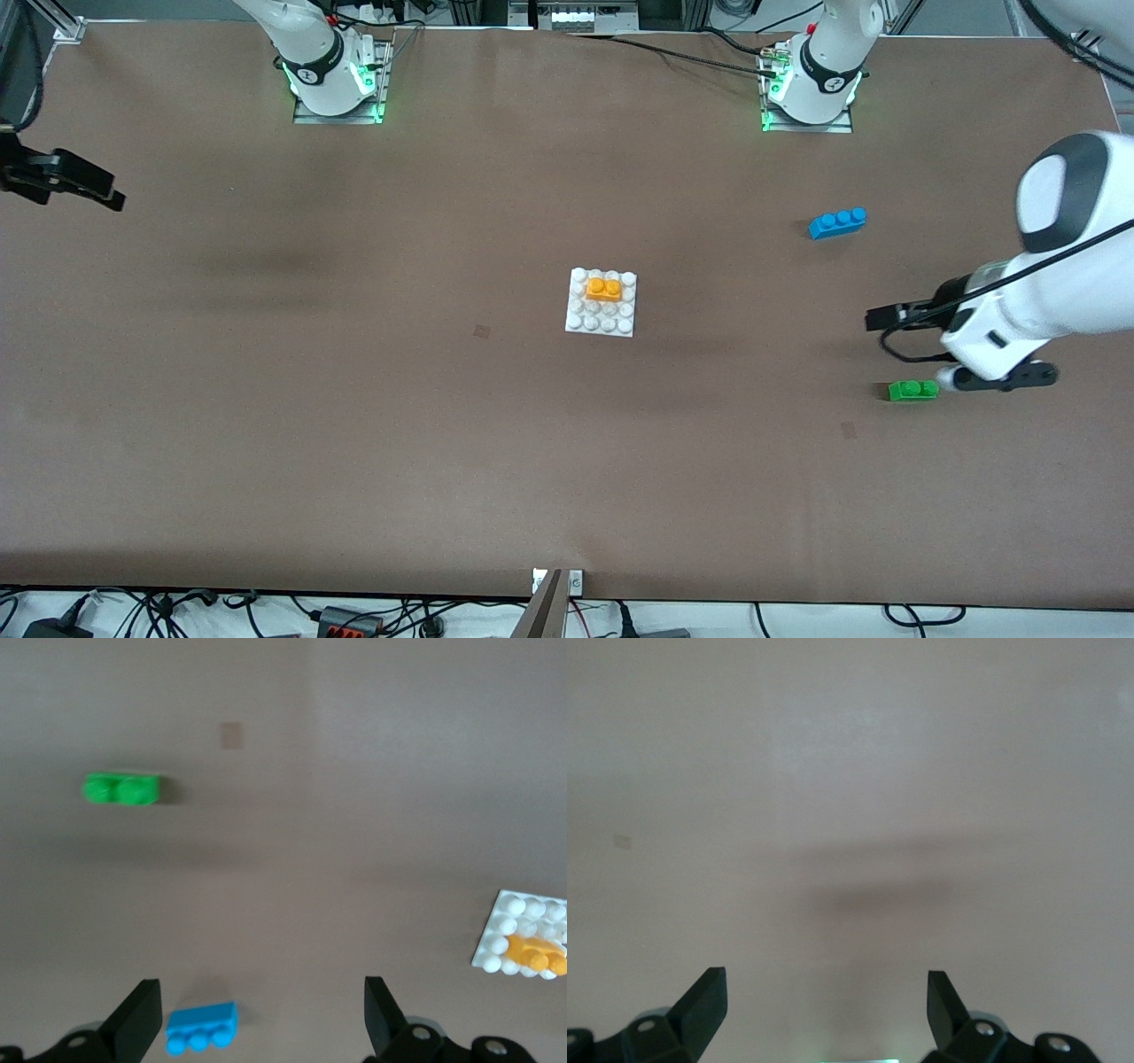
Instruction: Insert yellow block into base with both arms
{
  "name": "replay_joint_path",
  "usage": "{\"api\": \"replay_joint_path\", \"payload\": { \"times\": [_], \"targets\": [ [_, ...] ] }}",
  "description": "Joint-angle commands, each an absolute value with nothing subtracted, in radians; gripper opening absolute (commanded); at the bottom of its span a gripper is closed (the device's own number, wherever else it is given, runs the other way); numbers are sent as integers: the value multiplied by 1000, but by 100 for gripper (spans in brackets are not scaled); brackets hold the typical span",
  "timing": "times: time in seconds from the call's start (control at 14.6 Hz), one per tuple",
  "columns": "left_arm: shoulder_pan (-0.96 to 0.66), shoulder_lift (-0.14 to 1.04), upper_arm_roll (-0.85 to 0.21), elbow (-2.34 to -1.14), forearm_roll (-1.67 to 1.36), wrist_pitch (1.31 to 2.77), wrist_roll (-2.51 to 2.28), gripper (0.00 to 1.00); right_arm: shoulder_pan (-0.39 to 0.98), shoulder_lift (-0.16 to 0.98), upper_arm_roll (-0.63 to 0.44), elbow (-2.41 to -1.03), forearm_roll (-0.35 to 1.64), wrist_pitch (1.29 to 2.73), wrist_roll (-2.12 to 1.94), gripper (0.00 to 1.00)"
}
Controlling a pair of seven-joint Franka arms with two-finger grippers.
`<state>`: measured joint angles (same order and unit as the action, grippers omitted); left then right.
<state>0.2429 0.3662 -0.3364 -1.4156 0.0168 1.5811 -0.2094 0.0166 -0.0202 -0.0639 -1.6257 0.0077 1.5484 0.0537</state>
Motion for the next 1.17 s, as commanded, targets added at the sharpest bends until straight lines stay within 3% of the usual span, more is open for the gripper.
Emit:
{"api": "replay_joint_path", "payload": {
  "times": [0.0, 0.34, 1.1],
  "targets": [
    [316, 281, -354, -1413, 32, 1508, -140, 100, 48, -15, -69, -1614, 17, 1555, 95, 100],
    [334, 230, -344, -1368, 32, 1405, -32, 100, 20, -15, -80, -1615, 15, 1551, 78, 100],
    [276, 239, -339, -1370, 57, 1425, -23, 100, 15, -15, -80, -1611, 2, 1552, 95, 100]
  ]
}}
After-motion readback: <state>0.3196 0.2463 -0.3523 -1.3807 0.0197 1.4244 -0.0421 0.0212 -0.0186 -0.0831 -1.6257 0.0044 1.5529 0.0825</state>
